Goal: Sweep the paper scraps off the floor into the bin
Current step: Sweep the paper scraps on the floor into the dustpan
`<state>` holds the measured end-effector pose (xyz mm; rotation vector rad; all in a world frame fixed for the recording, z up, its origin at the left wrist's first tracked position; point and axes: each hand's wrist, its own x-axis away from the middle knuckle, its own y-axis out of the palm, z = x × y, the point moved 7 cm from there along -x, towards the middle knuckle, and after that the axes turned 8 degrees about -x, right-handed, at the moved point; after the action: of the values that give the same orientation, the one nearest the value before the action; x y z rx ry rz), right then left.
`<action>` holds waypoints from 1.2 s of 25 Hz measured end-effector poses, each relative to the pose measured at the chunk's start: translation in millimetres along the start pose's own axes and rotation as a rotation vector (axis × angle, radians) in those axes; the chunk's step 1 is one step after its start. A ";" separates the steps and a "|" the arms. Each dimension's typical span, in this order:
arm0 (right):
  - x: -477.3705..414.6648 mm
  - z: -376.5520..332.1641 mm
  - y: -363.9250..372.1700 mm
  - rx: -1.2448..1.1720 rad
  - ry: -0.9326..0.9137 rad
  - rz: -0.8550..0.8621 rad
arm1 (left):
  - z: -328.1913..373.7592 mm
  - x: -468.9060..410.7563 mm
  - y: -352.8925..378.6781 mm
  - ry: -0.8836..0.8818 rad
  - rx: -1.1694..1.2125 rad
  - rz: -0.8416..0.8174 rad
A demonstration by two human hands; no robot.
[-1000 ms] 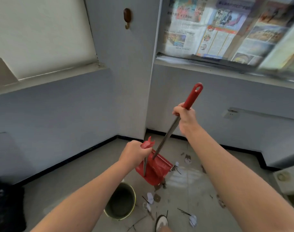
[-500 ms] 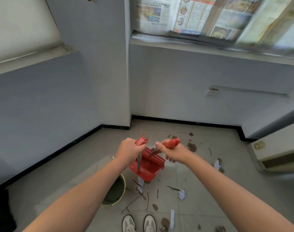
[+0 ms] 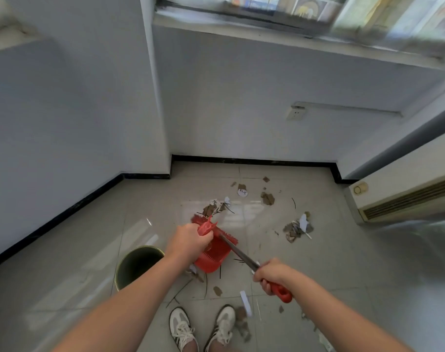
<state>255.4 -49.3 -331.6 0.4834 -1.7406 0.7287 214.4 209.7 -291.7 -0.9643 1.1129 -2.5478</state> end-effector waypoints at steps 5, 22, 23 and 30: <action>-9.4 -5.8 -44.4 -0.125 -0.116 0.114 | 5.9 -7.2 9.3 0.006 0.027 -0.020; -216.3 -101.9 -301.0 0.005 -0.136 0.437 | 129.6 -92.2 81.4 0.073 -0.229 0.059; -228.7 -115.6 -311.6 0.036 -0.154 0.417 | 132.9 -93.7 87.4 0.071 -0.254 0.044; -288.9 -170.9 -308.8 0.359 -0.252 0.373 | 137.9 -96.0 97.3 0.034 -0.378 -0.024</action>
<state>658.8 -168.2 -508.1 0.5136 -1.9688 1.3065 368.7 101.3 -338.3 -1.0202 1.6415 -2.4263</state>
